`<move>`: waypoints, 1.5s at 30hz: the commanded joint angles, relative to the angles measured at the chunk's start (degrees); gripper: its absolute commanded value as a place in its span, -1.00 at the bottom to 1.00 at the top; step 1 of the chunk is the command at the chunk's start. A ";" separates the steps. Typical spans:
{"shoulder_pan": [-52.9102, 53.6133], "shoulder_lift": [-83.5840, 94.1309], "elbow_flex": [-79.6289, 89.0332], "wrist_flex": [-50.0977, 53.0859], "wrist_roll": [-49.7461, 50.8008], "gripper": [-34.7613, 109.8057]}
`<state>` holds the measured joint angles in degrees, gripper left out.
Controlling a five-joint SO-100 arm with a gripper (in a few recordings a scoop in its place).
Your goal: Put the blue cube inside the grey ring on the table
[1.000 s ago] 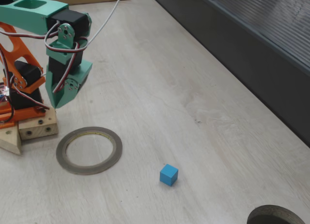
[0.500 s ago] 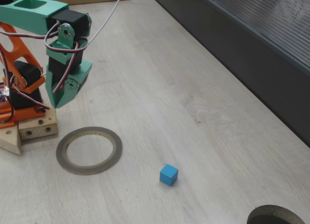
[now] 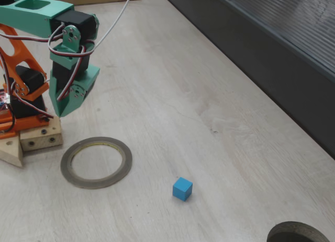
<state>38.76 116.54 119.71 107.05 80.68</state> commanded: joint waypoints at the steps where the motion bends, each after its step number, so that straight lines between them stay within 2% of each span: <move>1: 0.70 0.97 -0.18 1.58 0.35 -0.52; 14: 0.70 1.67 -1.14 0.70 0.35 -0.52; 24: 0.79 1.85 -1.14 -13.36 0.35 -0.52; 29: 0.79 1.93 -2.72 -13.80 0.35 -0.52; 38: 0.88 1.05 -15.21 -13.89 0.35 -0.52; 45: 0.97 0.88 -16.00 -15.56 0.26 -0.52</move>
<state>38.76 116.54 104.85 92.64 80.51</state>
